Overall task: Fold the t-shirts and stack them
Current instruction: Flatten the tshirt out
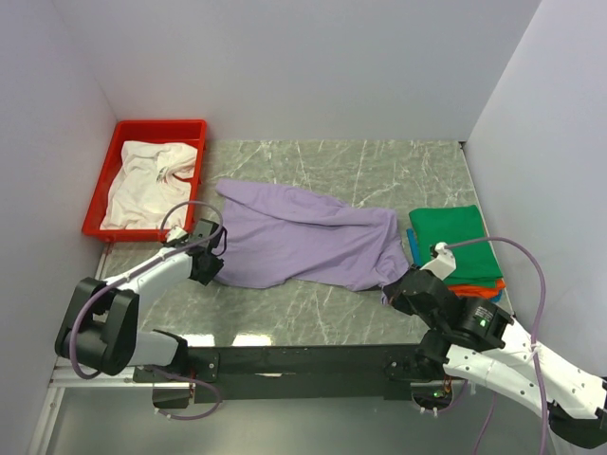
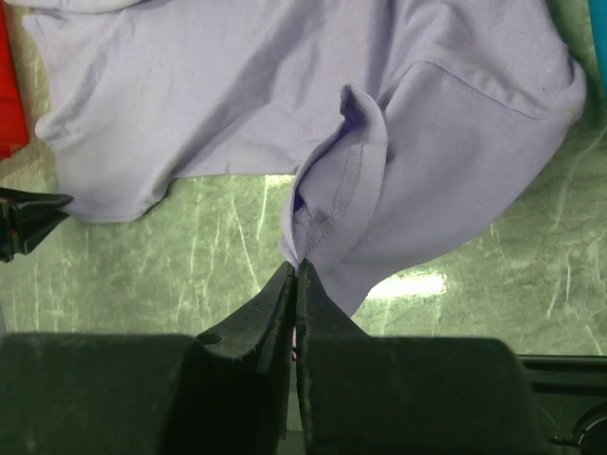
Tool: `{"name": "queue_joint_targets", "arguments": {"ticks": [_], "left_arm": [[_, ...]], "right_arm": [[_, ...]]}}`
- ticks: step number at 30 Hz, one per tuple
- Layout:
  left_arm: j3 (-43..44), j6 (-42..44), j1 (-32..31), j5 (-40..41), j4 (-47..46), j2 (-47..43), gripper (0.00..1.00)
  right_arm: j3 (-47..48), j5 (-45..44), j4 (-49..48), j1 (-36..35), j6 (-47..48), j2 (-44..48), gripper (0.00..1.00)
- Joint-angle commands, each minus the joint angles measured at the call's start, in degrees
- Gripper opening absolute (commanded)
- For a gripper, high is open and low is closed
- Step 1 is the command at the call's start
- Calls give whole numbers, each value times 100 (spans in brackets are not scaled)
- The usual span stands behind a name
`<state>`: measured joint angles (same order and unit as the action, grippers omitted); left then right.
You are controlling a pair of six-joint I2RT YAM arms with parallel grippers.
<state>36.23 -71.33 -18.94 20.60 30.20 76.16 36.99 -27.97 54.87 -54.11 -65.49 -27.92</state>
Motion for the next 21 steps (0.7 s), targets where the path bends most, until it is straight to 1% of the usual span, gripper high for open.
{"name": "queue_joint_targets", "arguments": {"ticks": [1, 2, 4, 5, 6, 9, 12, 15, 16, 18, 19, 21], "left_arm": [[-204, 14, 31, 67, -57, 355, 29], [-204, 23, 31, 58, -75, 364, 19], [-151, 92, 31, 67, -14, 312, 12], [-73, 128, 31, 76, 39, 268, 2], [-11, 137, 31, 163, 117, 207, 1], [288, 286, 31, 286, 416, -153, 1], [718, 505, 48, 436, 785, -697, 0], [1280, 787, 110, 585, 1146, -1110, 0], [1577, 979, 127, 603, 1207, -1199, 0], [1895, 1103, 197, 629, 1461, -1418, 0], [2175, 1243, 224, 612, 1532, -1481, 0], [2449, 1367, 276, 568, 1708, -1647, 0]], "right_arm": [[106, -200, 23, 23, -7, 94, 6], [115, -218, 41, 23, -25, 85, 6], [176, -262, 128, 23, -34, 85, 6], [229, -279, 155, 23, -51, 76, 6], [264, -306, 199, 23, -60, 76, 6], [422, -420, 375, 23, -86, 33, 5], [642, -569, 647, 23, -148, 6, 5], [958, -727, 902, 23, -157, 24, 4], [1159, -780, 1033, 23, -157, 32, 3], [1423, -973, 1192, 23, -139, 41, 2], [1738, -1061, 1375, 23, -139, 41, 2], [2117, -1298, 1561, 23, -78, -29, 1]]}}
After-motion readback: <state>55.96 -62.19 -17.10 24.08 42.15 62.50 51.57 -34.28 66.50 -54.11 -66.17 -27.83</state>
